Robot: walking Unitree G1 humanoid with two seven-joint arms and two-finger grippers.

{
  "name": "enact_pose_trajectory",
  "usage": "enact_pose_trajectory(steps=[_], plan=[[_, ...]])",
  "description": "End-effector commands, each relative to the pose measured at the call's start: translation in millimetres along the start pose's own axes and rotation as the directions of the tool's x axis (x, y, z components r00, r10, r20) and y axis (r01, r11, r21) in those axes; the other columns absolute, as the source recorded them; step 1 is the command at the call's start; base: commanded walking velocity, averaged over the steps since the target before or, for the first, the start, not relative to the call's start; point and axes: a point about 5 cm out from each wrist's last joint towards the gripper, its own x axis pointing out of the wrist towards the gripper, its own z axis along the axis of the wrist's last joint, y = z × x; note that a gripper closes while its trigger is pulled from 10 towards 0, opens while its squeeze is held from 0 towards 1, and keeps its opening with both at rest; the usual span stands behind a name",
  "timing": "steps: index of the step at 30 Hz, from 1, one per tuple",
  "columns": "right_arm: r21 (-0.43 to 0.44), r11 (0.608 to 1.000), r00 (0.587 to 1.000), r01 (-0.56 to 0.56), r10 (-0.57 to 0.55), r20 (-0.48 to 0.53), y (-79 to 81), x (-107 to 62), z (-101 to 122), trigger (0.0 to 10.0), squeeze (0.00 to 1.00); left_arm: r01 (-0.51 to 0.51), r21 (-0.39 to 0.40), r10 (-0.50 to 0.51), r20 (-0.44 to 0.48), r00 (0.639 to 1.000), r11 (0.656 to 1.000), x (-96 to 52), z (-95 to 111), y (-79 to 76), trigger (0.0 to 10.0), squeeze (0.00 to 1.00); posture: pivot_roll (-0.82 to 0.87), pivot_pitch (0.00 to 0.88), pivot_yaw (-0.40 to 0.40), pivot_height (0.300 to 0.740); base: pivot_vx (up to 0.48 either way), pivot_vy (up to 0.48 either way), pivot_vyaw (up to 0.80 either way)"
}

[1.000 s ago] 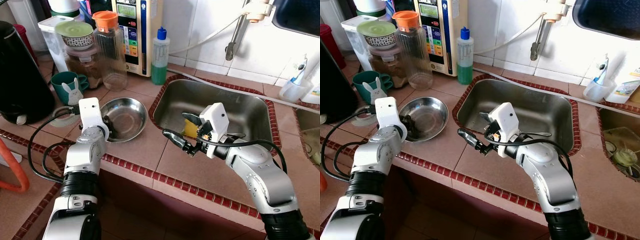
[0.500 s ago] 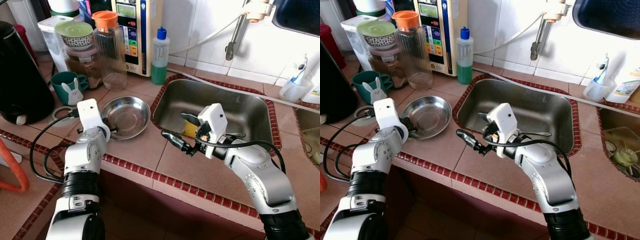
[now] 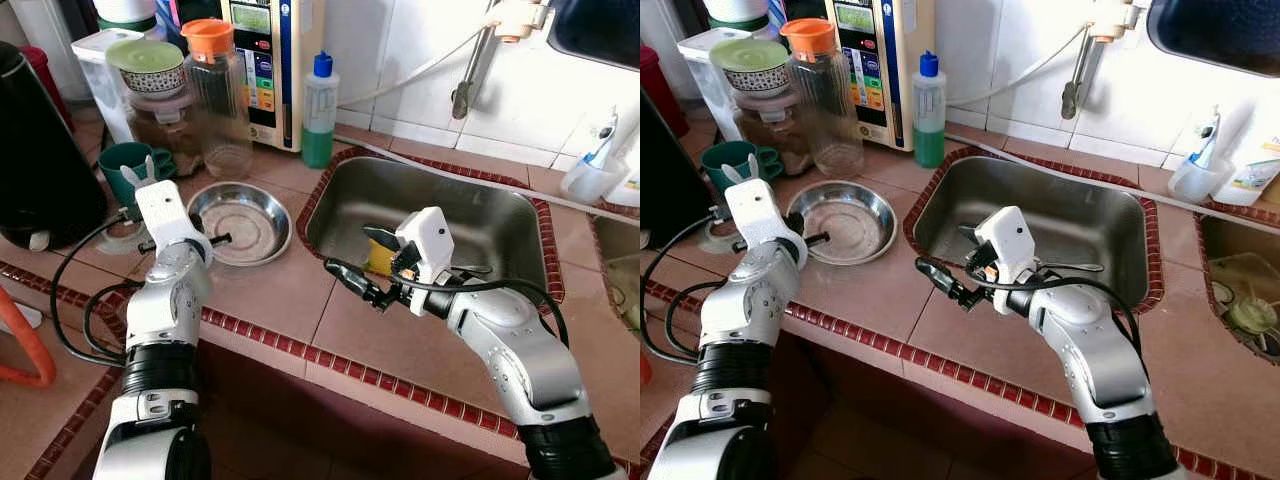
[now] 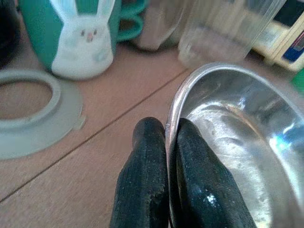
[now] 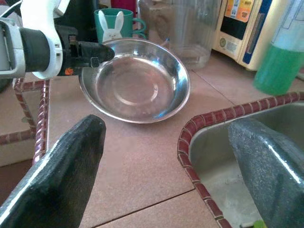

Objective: Kitchen organization

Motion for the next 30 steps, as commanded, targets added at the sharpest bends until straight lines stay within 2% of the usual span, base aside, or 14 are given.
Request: enact_pose_trajectory(steps=[1, 3, 4, 8, 15, 17, 21, 24, 26, 27, 30], plan=[[-0.011, 0.999, 0.999, 0.041, -0.041, 0.023, -7.5, 1.3, 5.7, 10.0, 0.00, 0.039, -0.012, -0.039, 0.030, 0.999, 0.999, -0.6, 0.7, -4.7, 0.0, 0.00, 0.17, 0.000, -0.009, 0.740, 0.000, 0.000, 0.00], [0.001, 0.998, 0.997, 0.065, -0.065, 0.034, -10.7, 2.4, 6.4, 10.0, 0.00, 0.071, -0.040, -0.069, 0.045, 0.997, 0.997, -1.1, 1.5, -8.5, 0.0, 0.00, 0.17, 0.000, -0.010, 0.740, 0.000, 0.000, 0.00], [0.037, 0.993, 0.992, 0.109, -0.111, 0.056, -17.1, 3.9, 8.4, 10.0, 0.00, 0.118, -0.083, -0.113, 0.066, 0.991, 0.990, -2.3, 2.1, -14.0, 0.0, 0.00, 0.17, 0.000, -0.011, 0.740, 0.000, 0.000, 0.00], [0.097, 0.982, 0.982, 0.160, -0.168, 0.087, -25.3, 4.3, 11.2, 10.0, 0.00, 0.224, -0.143, -0.208, 0.114, 0.971, 0.964, -6.0, 5.3, -24.7, 0.0, 0.00, 0.17, 0.000, -0.013, 0.740, 0.000, 0.000, 0.00], [0.161, 0.964, 0.968, 0.212, -0.230, 0.101, -32.0, 4.7, 8.9, 10.0, 0.00, 0.295, -0.193, -0.265, 0.168, 0.949, 0.936, -8.4, 8.9, -29.5, 0.0, 0.00, 0.17, 0.000, -0.014, 0.740, 0.000, 0.000, 0.00], [0.189, 0.952, 0.959, 0.240, -0.263, 0.106, -35.6, 6.1, 8.1, 10.0, 0.00, 0.342, -0.216, -0.304, 0.194, 0.933, 0.914, -10.0, 11.0, -33.1, 0.0, 0.00, 0.17, 0.000, -0.014, 0.740, 0.000, 0.000, 0.00], [0.302, 0.910, 0.932, 0.285, -0.336, 0.133, -43.6, 13.0, 11.5, 10.0, 0.00, 0.413, -0.228, -0.369, 0.214, 0.905, 0.882, -14.1, 12.8, -42.3, 0.0, 0.00, 0.17, 0.000, -0.013, 0.740, 0.000, 0.000, 0.00], [0.367, 0.889, 0.924, 0.273, -0.349, 0.158, -44.7, 20.6, 15.9, 10.0, 0.00, 0.469, -0.239, -0.424, 0.217, 0.879, 0.850, -18.5, 11.1, -51.1, 0.0, 0.00, 0.17, 0.000, -0.012, 0.740, 0.000, 0.000, 0.00], [0.398, 0.879, 0.922, 0.261, -0.350, 0.169, -44.4, 25.9, 17.7, 10.0, 0.00, 0.514, -0.230, -0.470, 0.222, 0.855, 0.826, -22.8, 9.7, -58.7, 0.0, 0.00, 0.17, 0.000, -0.011, 0.740, 0.000, 0.000, 0.00], [0.398, 0.879, 0.922, 0.261, -0.350, 0.169, -44.4, 25.9, 17.7, 10.0, 0.00, 0.514, -0.230, -0.470, 0.222, 0.855, 0.826, -22.8, 9.7, -58.7, 0.0, 0.00, 0.17, 0.000, -0.011, 0.740, 0.000, 0.000, 0.00], [0.409, 0.876, 0.923, 0.254, -0.346, 0.168, -43.5, 31.7, 18.1, 10.0, 0.00, 0.559, -0.198, -0.516, 0.231, 0.825, 0.805, -27.5, 9.5, -66.8, 0.0, 0.00, 0.17, 0.000, -0.012, 0.740, 0.000, 0.000, 0.00]])
